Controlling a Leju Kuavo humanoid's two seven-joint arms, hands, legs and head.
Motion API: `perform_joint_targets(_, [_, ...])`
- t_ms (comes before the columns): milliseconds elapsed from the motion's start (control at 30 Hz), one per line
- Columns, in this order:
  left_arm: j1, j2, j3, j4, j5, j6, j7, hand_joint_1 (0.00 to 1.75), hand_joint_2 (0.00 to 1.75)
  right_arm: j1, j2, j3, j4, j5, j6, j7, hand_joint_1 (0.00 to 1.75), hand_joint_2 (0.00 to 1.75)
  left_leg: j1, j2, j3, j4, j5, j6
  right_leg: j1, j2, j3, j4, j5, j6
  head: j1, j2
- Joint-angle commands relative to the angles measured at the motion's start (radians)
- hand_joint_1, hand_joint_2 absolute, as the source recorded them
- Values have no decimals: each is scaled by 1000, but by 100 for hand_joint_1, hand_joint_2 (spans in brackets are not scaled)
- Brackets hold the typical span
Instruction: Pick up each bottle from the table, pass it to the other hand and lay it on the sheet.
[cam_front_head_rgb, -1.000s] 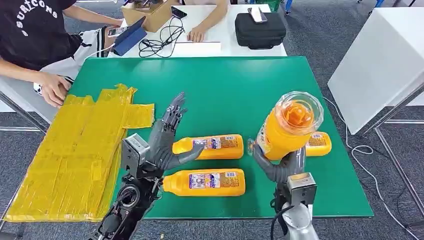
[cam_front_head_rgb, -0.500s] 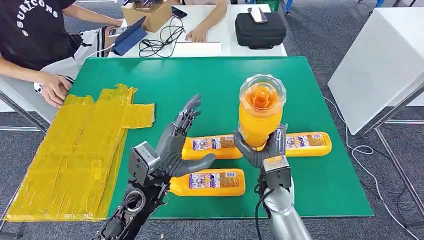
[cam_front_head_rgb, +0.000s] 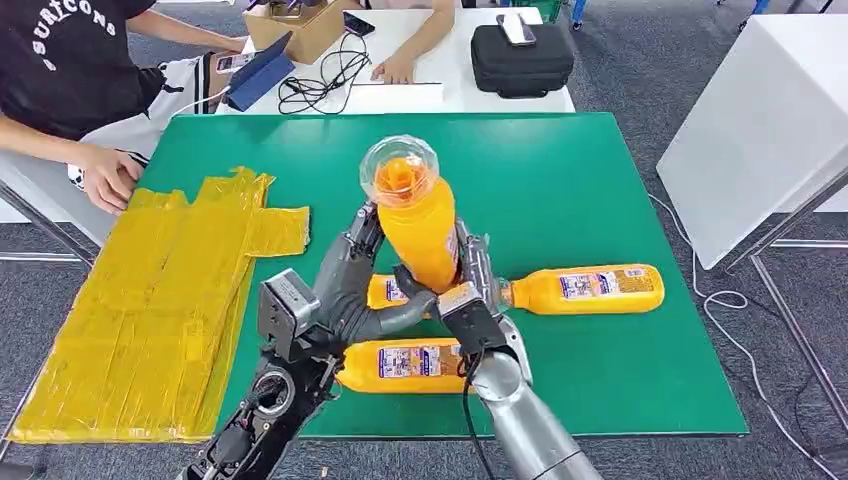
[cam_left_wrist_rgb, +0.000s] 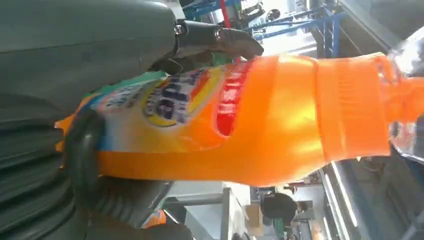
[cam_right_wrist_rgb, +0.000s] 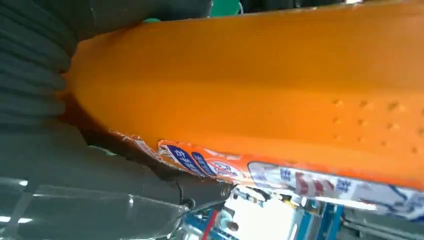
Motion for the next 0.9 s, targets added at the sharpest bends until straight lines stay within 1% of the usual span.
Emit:
perform_joint_targets(33, [-61,5,-3,99,20,-11,-21,0,175,-103,34,139,300,23,16,-10,175,175,2,4,6,-1,-2,-2,2,2,6,-2,0,1,0,0])
perform_joint_targets(100, [-61,5,-3,99,20,-11,-21,0,175,-103,34,139,300,23,16,-10,175,175,1,1,4,-1,-1,-1,1,-1,4,-2,0,0,0,0])
perform_joint_targets(133, [-66,7,-4,102,26,-9,-25,0,175,-114,36,160,327,24,29,-14,175,175,2,0,5,0,-2,-2,2,-2,6,-2,-1,1,0,0])
perform_joint_targets(200, [-73,8,-2,110,35,-4,-28,0,175,-116,42,188,352,29,34,-18,175,175,1,0,3,-1,-1,-1,1,0,4,-2,0,1,0,0])
perform_joint_targets(233, [-79,9,-1,118,42,-1,-30,0,175,-117,45,209,366,38,33,-21,175,175,3,1,8,0,-4,-2,3,-1,10,-4,-2,1,0,0])
perform_joint_targets(267, [-84,9,0,125,46,1,-30,0,175,-117,47,227,376,42,37,-22,175,175,1,2,5,-1,-2,-1,1,0,5,-2,-1,1,0,0])
perform_joint_targets(300, [-86,10,1,126,47,2,-30,0,175,-114,49,228,376,43,33,-23,175,175,2,2,7,0,-3,-2,2,0,7,-2,-2,1,0,0])
perform_joint_targets(400, [-96,6,2,150,57,9,-34,0,175,-115,52,286,393,74,30,-31,175,175,1,-1,4,-1,-1,-1,1,-2,4,-2,-1,0,0,0])
perform_joint_targets(433, [-100,5,3,161,60,13,-35,0,175,-112,56,301,393,75,38,-32,175,175,2,-1,5,0,-2,-2,2,-2,6,-2,-2,0,0,0])
perform_joint_targets(467, [-102,5,3,169,62,15,-36,0,175,-110,56,312,388,81,28,-35,175,175,1,-1,4,0,-1,-1,1,-2,4,-2,-1,0,0,0])
perform_joint_targets(500, [-104,6,2,175,64,17,-37,0,175,-109,54,319,378,80,16,-38,175,175,2,0,6,0,-2,-2,2,-1,6,-2,-2,0,0,0])
perform_joint_targets(567, [-106,8,3,184,67,21,-39,0,175,-112,47,324,362,75,0,-38,175,175,1,-1,3,0,-1,-1,1,-2,3,-1,-1,0,0,0])
perform_joint_targets(600, [-108,9,1,190,70,22,-41,0,175,-113,40,323,349,63,6,-37,175,175,2,-1,5,0,-2,-2,2,-3,6,-2,-2,0,-1,0])
perform_joint_targets(633, [-110,11,1,193,72,24,-43,0,175,-114,32,328,340,63,12,-35,175,175,1,-2,4,0,-1,-1,1,-3,4,-1,-1,0,0,0])
perform_joint_targets(733, [-106,19,2,177,76,29,-47,0,175,-114,19,346,316,60,35,-34,175,175,3,-1,6,1,-3,-2,3,-3,8,-2,-3,1,0,0])
perform_joint_targets(767, [-99,23,6,163,77,35,-49,0,175,-114,15,355,304,57,47,-35,175,175,2,-1,5,1,-2,-2,2,-3,6,-2,-2,1,0,0])
perform_joint_targets(833, [-86,28,11,142,78,41,-49,0,175,-113,11,359,292,45,49,-33,175,175,3,-1,6,1,-3,-2,3,-3,7,-2,-2,1,0,0])
perform_joint_targets(867, [-79,30,15,136,78,46,-49,0,175,-114,9,362,290,33,44,-36,175,175,1,0,3,0,-1,-1,1,-2,3,-1,-1,1,0,0])
perform_joint_targets(900, [-76,31,17,133,77,48,-50,0,175,-114,9,361,290,30,42,-37,175,175,2,1,4,1,-2,-2,2,-1,5,-2,-2,1,0,0])
